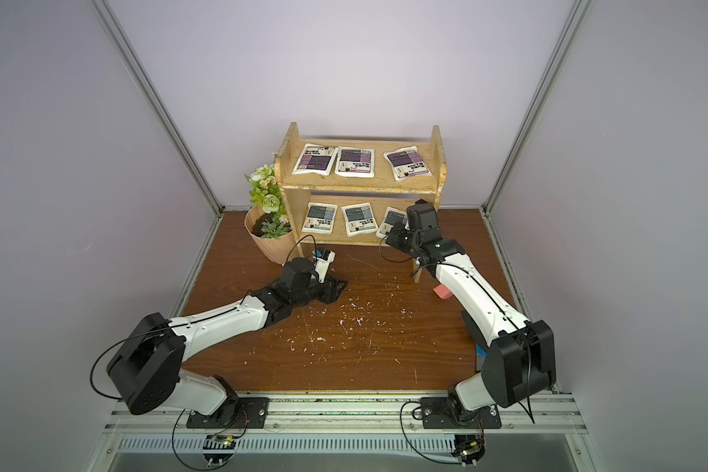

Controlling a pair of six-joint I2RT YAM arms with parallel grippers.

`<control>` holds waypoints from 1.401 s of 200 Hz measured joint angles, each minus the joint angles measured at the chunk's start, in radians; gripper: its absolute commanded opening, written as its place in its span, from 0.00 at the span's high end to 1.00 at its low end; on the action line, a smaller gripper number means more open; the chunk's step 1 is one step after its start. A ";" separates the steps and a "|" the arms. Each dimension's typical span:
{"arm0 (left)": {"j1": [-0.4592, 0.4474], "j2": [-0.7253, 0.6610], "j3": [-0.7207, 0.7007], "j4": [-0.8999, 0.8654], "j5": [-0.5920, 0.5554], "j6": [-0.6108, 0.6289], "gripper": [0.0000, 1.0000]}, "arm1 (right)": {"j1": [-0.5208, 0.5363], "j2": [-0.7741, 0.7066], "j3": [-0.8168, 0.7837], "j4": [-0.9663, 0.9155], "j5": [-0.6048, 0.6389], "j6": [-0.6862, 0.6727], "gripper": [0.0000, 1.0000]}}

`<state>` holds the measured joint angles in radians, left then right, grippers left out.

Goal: Place the bagged coffee beans on the shelf by color
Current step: Place the bagged coffee beans on the shelf, then reset both arms

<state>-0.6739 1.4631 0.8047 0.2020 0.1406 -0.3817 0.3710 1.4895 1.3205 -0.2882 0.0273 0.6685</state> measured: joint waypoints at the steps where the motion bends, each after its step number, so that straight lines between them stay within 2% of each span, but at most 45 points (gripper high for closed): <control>1: 0.000 0.000 0.000 0.000 0.000 0.000 0.45 | 0.000 0.002 0.002 0.000 0.001 0.000 0.98; 47: 0.000 0.000 0.000 0.000 -0.007 0.000 0.45 | -0.005 0.071 0.083 -0.019 0.050 -0.019 0.97; 108: 0.000 0.000 0.000 0.000 -0.007 0.000 0.45 | -0.005 0.053 0.089 -0.042 0.068 -0.038 0.95; 142: 0.000 -0.029 -0.008 -0.006 -0.052 0.003 0.45 | 0.011 -0.062 0.053 -0.050 0.069 -0.046 0.93; 169: 0.010 -0.120 -0.032 -0.026 -0.193 0.020 0.45 | 0.021 -0.193 -0.026 -0.084 0.084 -0.065 0.93; 218: 0.164 -0.293 -0.058 -0.110 -0.464 0.011 0.45 | -0.087 -0.417 -0.301 -0.150 0.199 -0.018 0.92; 256: 0.256 -0.315 -0.096 -0.214 -0.560 -0.006 0.45 | -0.140 -0.433 -0.400 -0.222 0.248 -0.005 0.91; 280: 0.352 -0.304 -0.115 -0.263 -0.595 -0.020 0.45 | -0.220 -0.394 -0.413 -0.221 0.263 -0.026 0.90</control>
<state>-0.3222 1.1587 0.6899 -0.0612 -0.4545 -0.4015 0.1509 1.0958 0.9077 -0.5091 0.2901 0.6426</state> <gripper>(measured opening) 0.552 0.096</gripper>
